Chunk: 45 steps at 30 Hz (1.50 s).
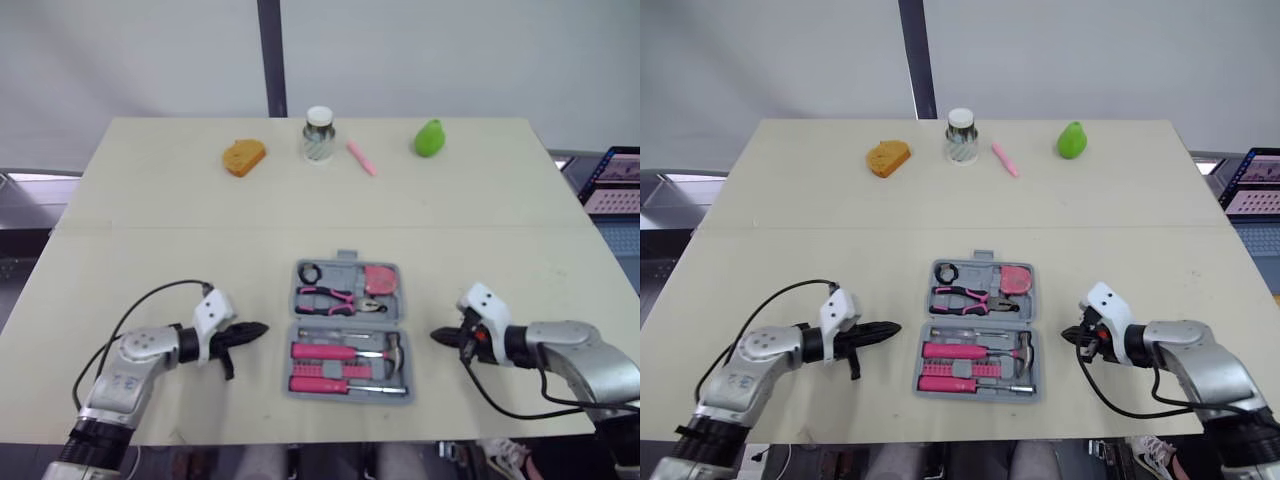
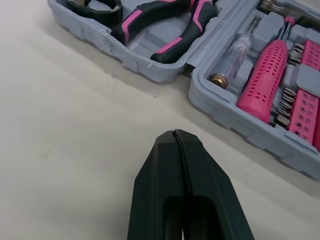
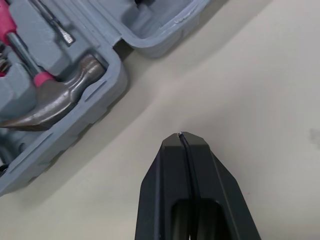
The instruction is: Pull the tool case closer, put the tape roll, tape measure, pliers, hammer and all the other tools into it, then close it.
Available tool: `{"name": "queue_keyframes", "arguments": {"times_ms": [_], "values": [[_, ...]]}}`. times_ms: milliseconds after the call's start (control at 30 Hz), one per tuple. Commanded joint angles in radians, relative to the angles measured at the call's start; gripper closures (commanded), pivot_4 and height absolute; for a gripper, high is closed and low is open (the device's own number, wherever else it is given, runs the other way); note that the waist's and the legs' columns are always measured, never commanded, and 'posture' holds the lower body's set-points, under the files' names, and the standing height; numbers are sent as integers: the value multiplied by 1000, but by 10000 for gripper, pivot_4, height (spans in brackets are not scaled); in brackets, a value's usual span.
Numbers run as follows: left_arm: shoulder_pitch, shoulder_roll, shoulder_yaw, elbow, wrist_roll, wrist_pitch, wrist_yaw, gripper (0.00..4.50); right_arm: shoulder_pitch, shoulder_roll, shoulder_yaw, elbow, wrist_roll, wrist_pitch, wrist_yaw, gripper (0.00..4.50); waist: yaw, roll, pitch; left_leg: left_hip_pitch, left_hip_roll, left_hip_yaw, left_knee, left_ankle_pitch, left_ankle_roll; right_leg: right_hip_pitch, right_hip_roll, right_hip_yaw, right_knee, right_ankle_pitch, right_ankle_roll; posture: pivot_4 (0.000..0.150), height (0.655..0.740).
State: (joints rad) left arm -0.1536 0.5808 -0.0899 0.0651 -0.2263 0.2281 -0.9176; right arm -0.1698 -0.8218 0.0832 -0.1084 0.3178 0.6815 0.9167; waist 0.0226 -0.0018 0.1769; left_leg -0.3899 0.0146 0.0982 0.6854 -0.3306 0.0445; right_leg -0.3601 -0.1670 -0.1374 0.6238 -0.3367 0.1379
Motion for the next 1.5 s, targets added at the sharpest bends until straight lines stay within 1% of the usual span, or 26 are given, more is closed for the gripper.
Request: {"name": "queue_keyframes", "arguments": {"times_ms": [33,200,400,600,800,1133,1500], "values": [[-41,-25,-21,42,23,-7,9,44894,-26,12,20,3,-22,-3,-8,44929,0,0,0,0,0,0,0,0,0,0,0,0,0,0,0,1500,6950],[-104,-57,-51,123,64,-55,15,44894,-70,43,67,33,-61,-21,-5,44929,-1,0,0,0,0,0,0,1,0,0,0,0,1,0,0,1500,6950],[-166,-96,-72,220,99,-105,8,44894,-106,76,88,36,-79,-13,-6,44929,0,0,0,-1,0,0,0,1,0,-1,0,-1,1,0,0,1500,6950],[-187,-138,-101,263,120,-134,-3,44894,-115,96,92,11,-78,-3,-3,44929,2,0,0,-1,-2,-2,1,2,0,0,0,-1,1,0,0,1500,6950],[-178,-158,-118,266,137,-146,-12,44894,-118,104,95,-12,-75,7,-2,44929,4,0,0,-1,-2,-3,1,2,1,1,-1,-1,1,0,1,1500,6950],[-142,-174,-132,212,137,-124,-18,44894,-120,113,100,-24,-72,10,5,44929,2,0,0,-1,-2,-3,1,2,1,1,-1,-1,1,0,1,1500,6950],[-99,-161,-133,152,139,-105,-23,44894,-124,121,112,-35,-77,1,14,44929,-2,0,0,-1,-2,-3,1,2,1,0,-1,-1,1,0,1,1500,6950]]}}
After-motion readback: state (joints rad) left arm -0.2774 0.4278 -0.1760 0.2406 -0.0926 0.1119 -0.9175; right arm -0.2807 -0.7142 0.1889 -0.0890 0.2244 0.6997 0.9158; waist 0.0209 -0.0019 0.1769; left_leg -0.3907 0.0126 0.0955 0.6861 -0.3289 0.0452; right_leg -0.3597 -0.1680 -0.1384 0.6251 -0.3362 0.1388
